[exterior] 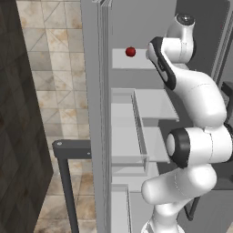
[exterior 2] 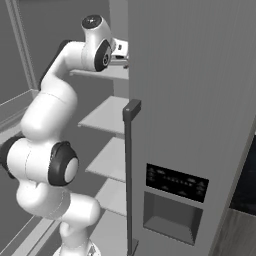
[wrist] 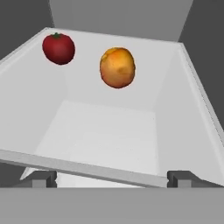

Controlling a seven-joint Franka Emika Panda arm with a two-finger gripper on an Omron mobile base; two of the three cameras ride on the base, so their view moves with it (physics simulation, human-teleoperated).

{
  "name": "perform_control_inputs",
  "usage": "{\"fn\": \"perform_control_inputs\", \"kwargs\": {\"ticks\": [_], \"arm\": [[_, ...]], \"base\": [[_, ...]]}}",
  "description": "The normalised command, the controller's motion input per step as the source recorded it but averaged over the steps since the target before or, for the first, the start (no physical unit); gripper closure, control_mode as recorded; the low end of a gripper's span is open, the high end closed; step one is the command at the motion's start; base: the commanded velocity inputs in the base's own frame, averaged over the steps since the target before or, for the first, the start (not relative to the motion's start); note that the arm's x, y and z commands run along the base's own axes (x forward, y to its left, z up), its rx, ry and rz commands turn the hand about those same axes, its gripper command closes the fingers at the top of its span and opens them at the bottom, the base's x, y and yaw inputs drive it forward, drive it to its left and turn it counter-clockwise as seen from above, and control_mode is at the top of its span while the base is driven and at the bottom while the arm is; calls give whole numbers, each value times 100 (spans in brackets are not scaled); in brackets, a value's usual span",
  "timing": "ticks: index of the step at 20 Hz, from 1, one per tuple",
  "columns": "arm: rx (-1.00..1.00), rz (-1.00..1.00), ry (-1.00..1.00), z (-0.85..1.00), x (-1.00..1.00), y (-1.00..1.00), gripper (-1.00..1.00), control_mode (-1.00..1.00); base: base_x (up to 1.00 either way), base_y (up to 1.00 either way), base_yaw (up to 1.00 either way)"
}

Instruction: Pick up the tangerine and peach from the fridge and place one fruit on each plate on the dining counter.

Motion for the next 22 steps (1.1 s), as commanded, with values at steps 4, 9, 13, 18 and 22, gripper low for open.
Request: {"fn": "perform_control_inputs", "kwargs": {"ticks": [4,9,13,18,22], "arm": [[0,0,0,0,47,-4,-100,-100],[0,0,0,-4,20,0,-100,-100],[0,0,0,-6,13,0,-100,-100],[0,0,-2,-10,19,0,-100,-100],[0,0,-12,-14,19,0,-100,-100]], "base": [[0,0,0],[0,0,0],[0,0,0],[0,0,0],[0,0,0]]}}
